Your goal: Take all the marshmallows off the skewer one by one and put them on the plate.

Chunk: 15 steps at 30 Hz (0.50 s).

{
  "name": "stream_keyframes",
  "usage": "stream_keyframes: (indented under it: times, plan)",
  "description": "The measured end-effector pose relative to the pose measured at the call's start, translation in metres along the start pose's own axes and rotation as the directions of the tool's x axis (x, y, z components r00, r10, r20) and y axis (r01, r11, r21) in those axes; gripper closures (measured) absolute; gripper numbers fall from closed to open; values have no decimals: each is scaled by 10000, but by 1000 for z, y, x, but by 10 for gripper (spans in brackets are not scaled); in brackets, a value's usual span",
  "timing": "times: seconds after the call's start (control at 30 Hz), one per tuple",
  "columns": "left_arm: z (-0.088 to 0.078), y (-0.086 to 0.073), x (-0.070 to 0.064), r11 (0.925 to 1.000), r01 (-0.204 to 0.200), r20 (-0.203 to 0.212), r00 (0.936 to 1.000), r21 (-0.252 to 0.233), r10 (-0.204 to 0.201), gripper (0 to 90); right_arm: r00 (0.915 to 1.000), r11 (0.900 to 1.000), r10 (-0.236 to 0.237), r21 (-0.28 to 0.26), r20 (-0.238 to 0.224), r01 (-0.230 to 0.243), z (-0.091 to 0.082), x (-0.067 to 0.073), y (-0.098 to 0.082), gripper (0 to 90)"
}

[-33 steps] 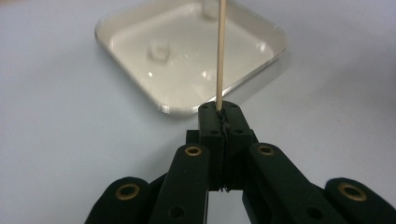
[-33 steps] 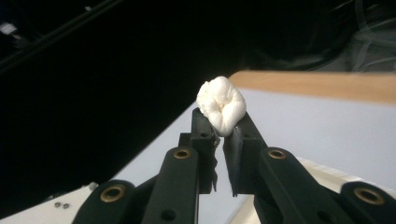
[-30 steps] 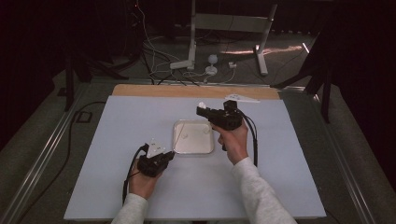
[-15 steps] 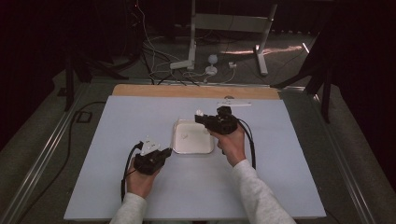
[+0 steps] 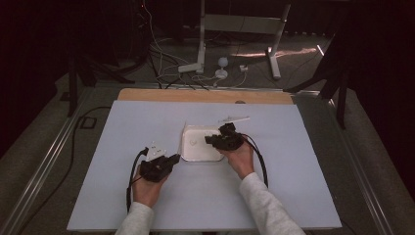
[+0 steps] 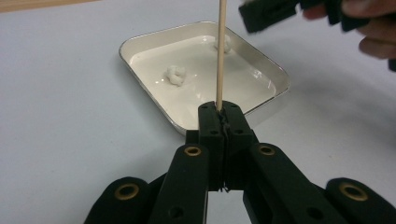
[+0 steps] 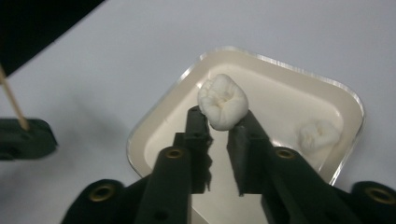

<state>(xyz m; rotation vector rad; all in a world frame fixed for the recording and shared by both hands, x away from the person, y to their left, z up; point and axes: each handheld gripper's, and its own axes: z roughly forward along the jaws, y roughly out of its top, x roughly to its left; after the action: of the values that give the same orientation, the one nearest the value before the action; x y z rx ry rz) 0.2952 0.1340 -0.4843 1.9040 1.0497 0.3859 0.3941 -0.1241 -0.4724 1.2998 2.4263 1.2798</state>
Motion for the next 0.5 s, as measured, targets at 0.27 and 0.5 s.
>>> stream_keyframes:
  times: [0.27, 0.5]
  plan:
    - [1, 1, -1, 10000, -7, 11, 10000, -12, 7, 899, 9999, 9997, -112, 216, -43, 112, 4, -4, -6, 507]
    - [2, 7, -4, 9999, 112, 107, 9999, -37, -112, 898, 9945, 9991, 352, -218, -987, -375, -8, -8, -6, 308]
